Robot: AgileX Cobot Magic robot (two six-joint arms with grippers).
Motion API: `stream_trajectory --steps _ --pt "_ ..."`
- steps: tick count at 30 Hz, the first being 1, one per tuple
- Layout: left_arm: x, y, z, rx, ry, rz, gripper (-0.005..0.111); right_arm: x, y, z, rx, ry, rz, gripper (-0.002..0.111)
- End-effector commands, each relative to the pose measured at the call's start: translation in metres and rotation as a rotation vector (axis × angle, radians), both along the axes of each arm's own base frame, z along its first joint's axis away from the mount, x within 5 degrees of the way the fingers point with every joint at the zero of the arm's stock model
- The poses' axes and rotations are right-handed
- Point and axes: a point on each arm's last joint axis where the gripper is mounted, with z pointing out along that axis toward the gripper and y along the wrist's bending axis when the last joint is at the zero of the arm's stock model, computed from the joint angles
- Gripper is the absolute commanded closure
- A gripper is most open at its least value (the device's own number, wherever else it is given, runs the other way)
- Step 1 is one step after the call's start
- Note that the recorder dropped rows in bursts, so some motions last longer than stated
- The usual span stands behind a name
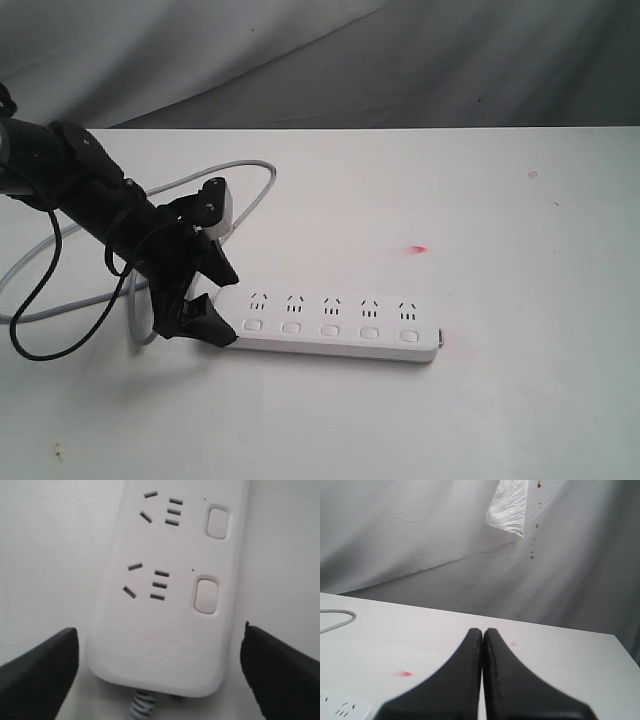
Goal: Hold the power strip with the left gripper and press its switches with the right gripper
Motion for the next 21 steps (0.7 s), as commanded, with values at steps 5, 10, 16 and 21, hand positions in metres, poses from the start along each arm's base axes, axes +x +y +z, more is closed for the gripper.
stream_trajectory --steps 5,10,16,21 --pt "0.003 -0.002 0.0 -0.001 -0.007 0.033 0.007 0.0 0.0 -0.001 0.004 -0.001 -0.007 0.108" --pt "0.003 -0.002 0.007 -0.004 0.016 0.098 0.007 0.0 0.0 -0.001 0.004 -0.001 -0.007 0.108" --pt "0.002 -0.002 0.03 -0.016 -0.031 0.117 0.007 0.0 0.0 -0.001 0.004 -0.001 -0.007 0.108" --pt "0.0 -0.001 0.059 -0.023 -0.11 0.123 0.007 0.0 0.0 -0.001 0.004 -0.001 -0.007 0.108"
